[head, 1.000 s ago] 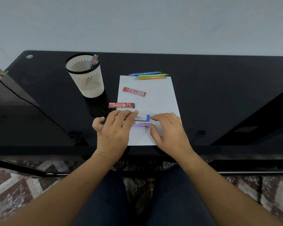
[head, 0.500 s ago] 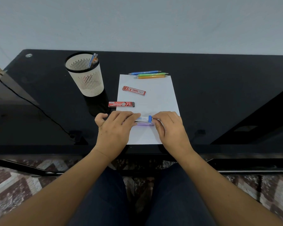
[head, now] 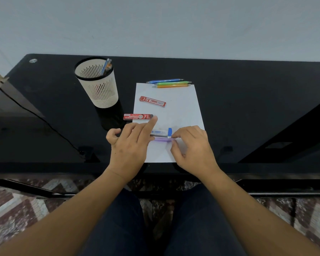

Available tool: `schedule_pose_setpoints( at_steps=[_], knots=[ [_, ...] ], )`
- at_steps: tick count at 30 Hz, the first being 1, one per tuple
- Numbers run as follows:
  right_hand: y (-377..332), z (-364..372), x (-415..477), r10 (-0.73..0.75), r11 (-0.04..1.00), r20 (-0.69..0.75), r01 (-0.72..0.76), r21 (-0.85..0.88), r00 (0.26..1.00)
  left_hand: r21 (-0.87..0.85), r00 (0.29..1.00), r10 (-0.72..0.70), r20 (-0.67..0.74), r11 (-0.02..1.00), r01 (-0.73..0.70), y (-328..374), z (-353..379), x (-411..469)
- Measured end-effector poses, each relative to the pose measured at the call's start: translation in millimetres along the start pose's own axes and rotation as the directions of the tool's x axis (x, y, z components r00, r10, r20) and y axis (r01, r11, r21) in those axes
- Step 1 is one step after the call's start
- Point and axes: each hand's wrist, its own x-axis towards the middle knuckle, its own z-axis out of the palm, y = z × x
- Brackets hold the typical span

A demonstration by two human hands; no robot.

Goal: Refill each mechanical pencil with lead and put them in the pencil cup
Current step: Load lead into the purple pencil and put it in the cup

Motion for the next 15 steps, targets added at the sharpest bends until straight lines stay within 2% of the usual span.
schedule_pose_setpoints(
  at_steps=[6, 15],
  knots=[
    [-1.3, -0.2, 0.1, -0.044, 0.999, 0.012, 0.044, -0.002, 0.999, 0.063, 0.997, 0.058, -0.054, 0.997, -0.055, 1.2, 1.4, -1.2],
    [1.8, 4.2, 0.0, -0.018, 1.000, 0.048, 0.019, -0.019, 0.999, 0.086, 0.993, 0.101, -0.057, 0.992, -0.096, 1.3, 1.0, -0.2]
  ],
)
